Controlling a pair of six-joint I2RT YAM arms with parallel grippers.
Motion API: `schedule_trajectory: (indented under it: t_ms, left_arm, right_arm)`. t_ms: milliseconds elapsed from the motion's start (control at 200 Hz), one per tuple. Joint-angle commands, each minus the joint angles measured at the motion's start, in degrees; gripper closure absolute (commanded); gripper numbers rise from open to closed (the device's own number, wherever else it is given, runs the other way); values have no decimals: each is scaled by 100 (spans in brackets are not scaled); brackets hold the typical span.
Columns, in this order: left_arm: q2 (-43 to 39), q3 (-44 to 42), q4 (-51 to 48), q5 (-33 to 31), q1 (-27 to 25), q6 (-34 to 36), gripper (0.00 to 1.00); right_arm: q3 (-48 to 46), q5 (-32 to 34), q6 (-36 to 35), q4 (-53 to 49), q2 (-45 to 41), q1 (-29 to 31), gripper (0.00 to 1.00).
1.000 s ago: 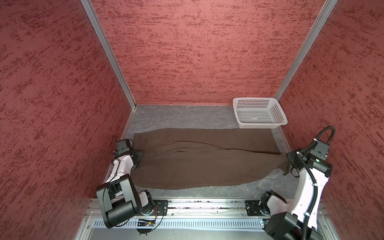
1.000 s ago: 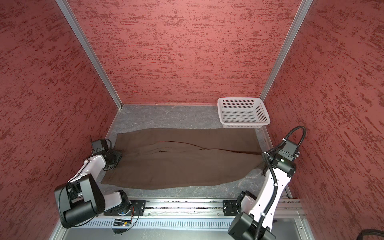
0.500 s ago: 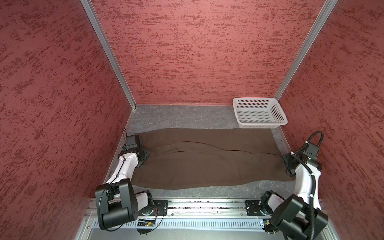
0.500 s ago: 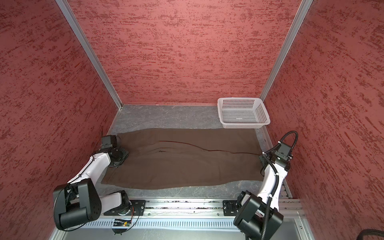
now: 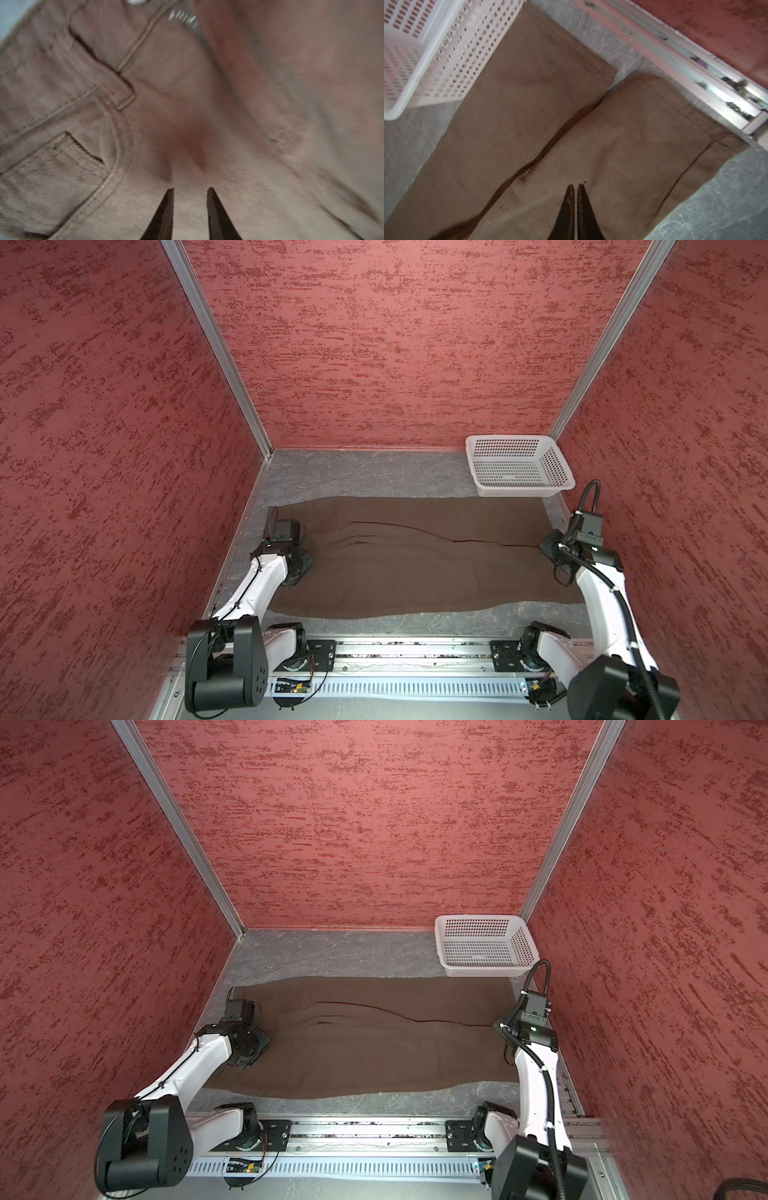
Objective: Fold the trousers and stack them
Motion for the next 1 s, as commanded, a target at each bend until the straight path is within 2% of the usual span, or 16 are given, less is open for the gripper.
schedule_trajectory:
  t_ms: [0,160,220,516,671,812,992]
  left_arm:
    - [326,45,110,-56,338,46,71]
    - [949,69,449,490,1364,394,75]
    - [1112,115,655,610,1529,463,75]
    - [2055,974,833,79,1581,485,75]
    - [2325,1189,942,328,1553,368,75]
    - [2143,1363,723,326,1220,321,75]
    - [1490,1526,427,316,827,304,74]
  right_arm:
    - [-21,97,-33,200,127,238,92]
    - [-130,-16,-66,269,207,289,88]
    - [-182,-38,-96,234,229,301,87]
    - [-177,-208,-33,100,557,400,84]
    - [-260,-270,63,275,888,460,83]
    - [-263,-234,123,639,1230,462,85]
    - [-386,-442,216,1068,1815,472,95]
